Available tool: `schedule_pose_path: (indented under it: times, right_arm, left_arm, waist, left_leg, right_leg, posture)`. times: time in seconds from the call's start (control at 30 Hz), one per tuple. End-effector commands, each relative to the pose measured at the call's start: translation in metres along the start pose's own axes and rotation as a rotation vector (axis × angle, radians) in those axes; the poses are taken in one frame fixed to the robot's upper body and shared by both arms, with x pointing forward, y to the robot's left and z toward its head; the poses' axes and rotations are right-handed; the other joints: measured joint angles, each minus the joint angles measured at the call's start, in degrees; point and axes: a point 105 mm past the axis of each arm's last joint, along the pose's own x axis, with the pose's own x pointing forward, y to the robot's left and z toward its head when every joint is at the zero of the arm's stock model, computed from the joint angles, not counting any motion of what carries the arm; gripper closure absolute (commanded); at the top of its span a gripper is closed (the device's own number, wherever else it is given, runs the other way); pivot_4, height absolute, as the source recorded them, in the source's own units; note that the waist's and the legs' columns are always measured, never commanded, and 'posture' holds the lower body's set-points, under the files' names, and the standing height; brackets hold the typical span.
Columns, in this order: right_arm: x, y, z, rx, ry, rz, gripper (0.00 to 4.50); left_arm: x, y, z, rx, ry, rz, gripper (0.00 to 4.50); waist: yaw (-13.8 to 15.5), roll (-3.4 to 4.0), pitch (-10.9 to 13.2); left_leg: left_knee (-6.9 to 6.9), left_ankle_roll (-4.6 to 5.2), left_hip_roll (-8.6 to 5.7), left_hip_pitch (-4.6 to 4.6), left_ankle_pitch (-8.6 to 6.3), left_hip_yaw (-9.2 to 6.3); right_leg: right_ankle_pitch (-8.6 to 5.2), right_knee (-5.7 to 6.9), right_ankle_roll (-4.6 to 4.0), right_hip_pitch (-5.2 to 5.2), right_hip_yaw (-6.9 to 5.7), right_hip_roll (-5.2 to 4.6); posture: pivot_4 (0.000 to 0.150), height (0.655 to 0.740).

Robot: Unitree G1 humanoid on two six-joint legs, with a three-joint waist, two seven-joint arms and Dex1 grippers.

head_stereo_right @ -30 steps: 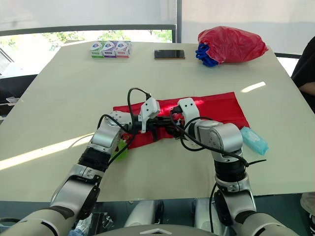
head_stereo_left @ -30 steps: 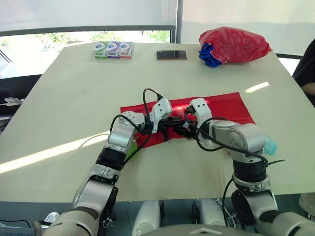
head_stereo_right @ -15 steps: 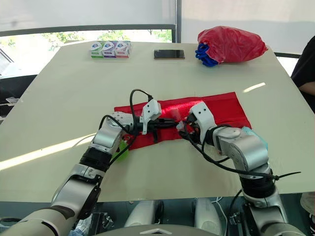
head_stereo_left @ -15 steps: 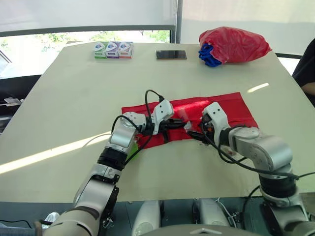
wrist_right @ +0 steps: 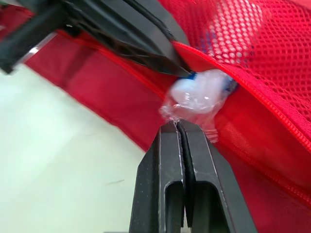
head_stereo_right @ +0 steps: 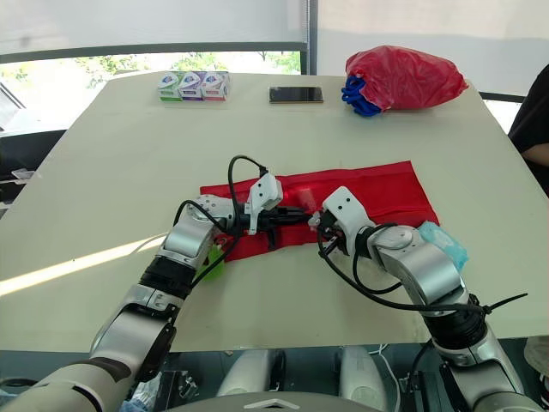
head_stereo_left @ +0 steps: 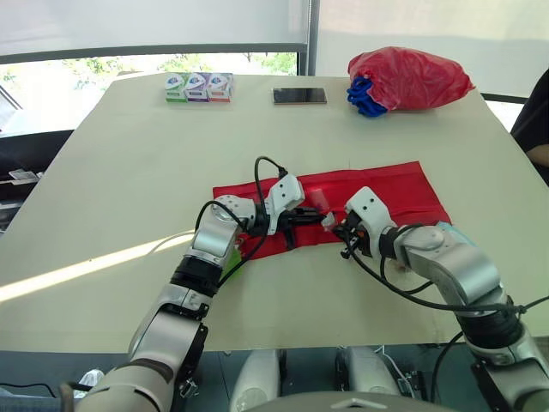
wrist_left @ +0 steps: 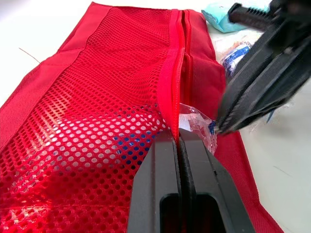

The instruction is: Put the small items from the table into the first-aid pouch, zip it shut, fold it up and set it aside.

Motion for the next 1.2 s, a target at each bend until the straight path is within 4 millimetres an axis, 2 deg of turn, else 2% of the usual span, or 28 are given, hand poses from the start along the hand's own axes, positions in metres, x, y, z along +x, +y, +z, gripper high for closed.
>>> schedule_pose_path:
  times: [0.03, 0.4, 0.5, 0.6, 0.67, 0.77, 0.9, 0.97, 1.03, 1.13, 1.2]
  right_arm:
    - [0.008, -0.006, 0.017, -0.044, -0.055, -0.033, 4.46]
    - [0.029, -0.011, 0.038, -0.098, -0.122, -0.059, 4.46]
    - [0.027, -0.008, 0.040, -0.100, -0.137, -0.047, 4.46]
    - [0.014, 0.002, 0.038, -0.122, -0.177, 0.018, 4.46]
    - [-0.003, 0.013, 0.038, -0.092, -0.223, 0.090, 4.46]
    - [-0.030, 0.015, 0.044, -0.050, -0.312, 0.100, 4.46]
    - [-0.075, 0.019, 0.057, -0.063, -0.529, 0.087, 4.46]
    - [-0.098, 0.013, 0.046, -0.040, -0.564, 0.055, 4.46]
    - [-0.115, 0.002, 0.029, -0.049, -0.528, -0.017, 4.46]
    - [-0.144, -0.011, 0.006, -0.007, -0.503, -0.094, 3.62]
    - [-0.170, -0.021, -0.005, 0.037, -0.531, -0.157, 2.76]
  left_arm:
    - [0.003, -0.002, 0.013, 0.040, -0.030, -0.015, 4.50]
    - [0.003, -0.001, 0.012, 0.041, -0.028, -0.016, 4.50]
    - [0.001, -0.001, 0.011, 0.042, -0.026, -0.011, 4.50]
    - [-0.002, 0.004, 0.009, 0.044, -0.020, 0.010, 4.50]
    - [-0.005, 0.008, 0.009, 0.042, -0.022, 0.020, 4.50]
    - [-0.006, 0.014, 0.008, 0.054, -0.018, 0.037, 4.50]
    - [-0.007, 0.019, 0.006, 0.052, -0.017, 0.055, 4.50]
    - [-0.006, 0.019, 0.002, 0.047, -0.012, 0.057, 4.50]
    - [-0.006, 0.019, -0.001, 0.045, -0.012, 0.059, 4.50]
    - [-0.006, 0.019, -0.003, 0.042, -0.010, 0.060, 4.50]
    - [-0.007, 0.019, -0.005, 0.045, -0.006, 0.056, 4.50]
  waist:
    - [0.0, 0.00, 0.0]
    - [-0.1, 0.01, 0.0]
    - [0.0, 0.00, 0.0]
    - [0.1, 0.01, 0.0]
    - [0.1, 0.01, 0.0]
    - [0.1, 0.01, 0.0]
    - [0.2, 0.00, 0.0]
    - [0.4, -0.01, 0.0]
    - [0.4, -0.01, 0.0]
    - [0.5, -0.02, 0.0]
    - [0.5, -0.01, 0.0]
  left_leg:
    - [0.00, 0.00, 0.00, 0.00, 0.00, 0.00]
    - [0.00, -0.09, 0.01, 0.01, 0.05, 0.00]
    - [0.00, -0.11, 0.01, 0.00, 0.06, 0.00]
    - [0.00, -0.11, 0.01, 0.00, 0.06, -0.01]
    - [-0.01, -0.10, 0.01, -0.01, 0.05, -0.01]
    - [0.00, -0.02, 0.01, -0.02, 0.01, -0.02]
    - [0.00, 0.02, 0.03, -0.01, -0.01, -0.05]
    - [0.00, 0.02, 0.02, -0.02, -0.02, -0.08]
    - [-0.01, 0.03, 0.01, -0.02, -0.02, -0.06]
    - [0.01, 0.04, 0.00, 0.02, -0.03, -0.03]
    - [0.00, 0.04, 0.01, 0.03, -0.03, -0.04]
  right_leg:
    - [0.00, 0.01, 0.00, 0.00, 0.00, 0.01]
    - [0.00, 0.01, 0.00, -0.01, -0.01, 0.02]
    - [0.00, 0.01, 0.00, -0.01, 0.00, 0.02]
    - [0.00, 0.00, 0.00, -0.01, -0.01, 0.02]
    - [0.00, -0.02, 0.00, 0.00, -0.01, 0.01]
    - [0.00, -0.01, 0.00, 0.00, -0.01, 0.00]
    - [0.00, -0.01, 0.00, 0.02, -0.04, 0.01]
    - [0.00, -0.04, 0.01, 0.04, -0.07, 0.01]
    - [0.00, -0.06, 0.01, 0.06, -0.06, -0.01]
    - [0.00, -0.06, 0.01, 0.11, -0.04, -0.03]
    - [0.00, -0.05, 0.01, 0.12, -0.04, -0.01]
  posture:
    - [0.150, 0.7400]
    - [0.150, 0.7400]
    - [0.150, 0.7400]
    - [0.150, 0.7400]
    - [0.150, 0.7400]
    - [0.150, 0.7400]
    - [0.150, 0.7400]
    - [0.150, 0.7400]
    - [0.150, 0.7400]
    - [0.150, 0.7400]
    - [0.150, 0.7400]
